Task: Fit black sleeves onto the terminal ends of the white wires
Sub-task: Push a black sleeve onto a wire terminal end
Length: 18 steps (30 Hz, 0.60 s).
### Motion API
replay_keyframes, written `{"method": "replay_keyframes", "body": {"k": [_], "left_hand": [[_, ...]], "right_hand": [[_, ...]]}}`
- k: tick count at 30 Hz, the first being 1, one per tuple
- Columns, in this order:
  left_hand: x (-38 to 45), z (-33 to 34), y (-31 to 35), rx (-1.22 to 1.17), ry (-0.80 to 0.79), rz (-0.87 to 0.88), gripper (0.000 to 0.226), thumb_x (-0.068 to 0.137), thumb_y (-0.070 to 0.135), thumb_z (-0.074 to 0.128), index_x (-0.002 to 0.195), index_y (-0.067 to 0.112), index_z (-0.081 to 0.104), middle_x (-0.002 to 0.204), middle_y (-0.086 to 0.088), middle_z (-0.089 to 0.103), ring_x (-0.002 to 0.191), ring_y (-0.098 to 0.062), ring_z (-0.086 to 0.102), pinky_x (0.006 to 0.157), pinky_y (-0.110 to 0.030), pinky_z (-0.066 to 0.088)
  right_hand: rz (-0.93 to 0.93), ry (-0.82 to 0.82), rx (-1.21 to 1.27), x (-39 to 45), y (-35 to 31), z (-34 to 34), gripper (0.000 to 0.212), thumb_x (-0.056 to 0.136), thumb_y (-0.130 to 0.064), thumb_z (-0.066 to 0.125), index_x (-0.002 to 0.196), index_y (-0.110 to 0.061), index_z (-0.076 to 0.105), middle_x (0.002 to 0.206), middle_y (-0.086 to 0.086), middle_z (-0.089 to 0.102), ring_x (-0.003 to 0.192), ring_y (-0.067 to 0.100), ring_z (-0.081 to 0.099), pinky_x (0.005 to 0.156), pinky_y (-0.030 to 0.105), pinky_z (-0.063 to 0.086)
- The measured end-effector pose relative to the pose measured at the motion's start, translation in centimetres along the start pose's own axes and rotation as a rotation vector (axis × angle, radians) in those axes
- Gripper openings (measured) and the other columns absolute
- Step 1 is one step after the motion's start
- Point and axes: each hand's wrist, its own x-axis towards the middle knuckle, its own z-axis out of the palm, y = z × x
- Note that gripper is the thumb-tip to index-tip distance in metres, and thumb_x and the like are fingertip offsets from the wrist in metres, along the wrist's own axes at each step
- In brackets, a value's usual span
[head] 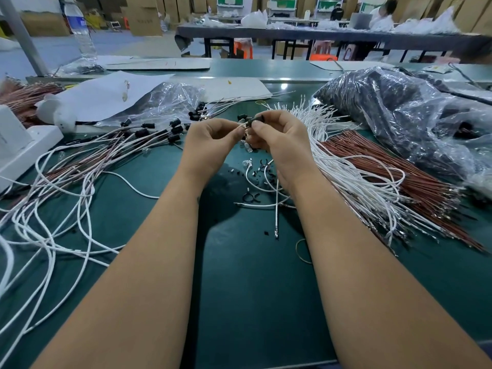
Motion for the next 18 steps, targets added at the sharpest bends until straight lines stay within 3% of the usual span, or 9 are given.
{"method": "replay_keyframes", "body": {"k": [8,14,18], "left_hand": [[-0.01,0.05,0.15,0.052,0.007,0.005,0.004,0.084,0.009,0.072,0.087,0.012,0.072,0.073,0.005,0.069,0.065,0.001,0.062,0.07,-0.015,0.05],[-0.05,-0.53,-0.18,0.05,0.003,-0.042,0.004,0.084,0.012,0.072,0.087,0.014,0.073,0.081,-0.008,0.073,0.078,-0.016,0.066,0.084,-0.033,0.054],[-0.08,0.06,-0.05,0.084,-0.007,-0.028,0.004,0.085,0.009,0.071,0.088,0.012,0.072,0.077,-0.001,0.07,0.072,-0.01,0.063,0.077,-0.024,0.053]], "right_hand": [[0.013,0.019,-0.09,0.17,0.75,0.1,0.009,0.086,-0.003,0.067,0.082,-0.011,0.065,0.072,0.005,0.067,0.058,0.011,0.063,0.063,0.025,0.055],[0.017,0.037,-0.096,0.05,0.71,0.1,0.012,0.09,-0.003,0.065,0.082,-0.012,0.064,0.071,0.003,0.065,0.054,0.005,0.06,0.06,0.019,0.053],[0.037,0.037,-0.124,-0.03,0.81,0.36,0.013,0.091,-0.005,0.062,0.081,-0.013,0.063,0.069,0.002,0.062,0.055,0.007,0.056,0.059,0.019,0.051]]}}
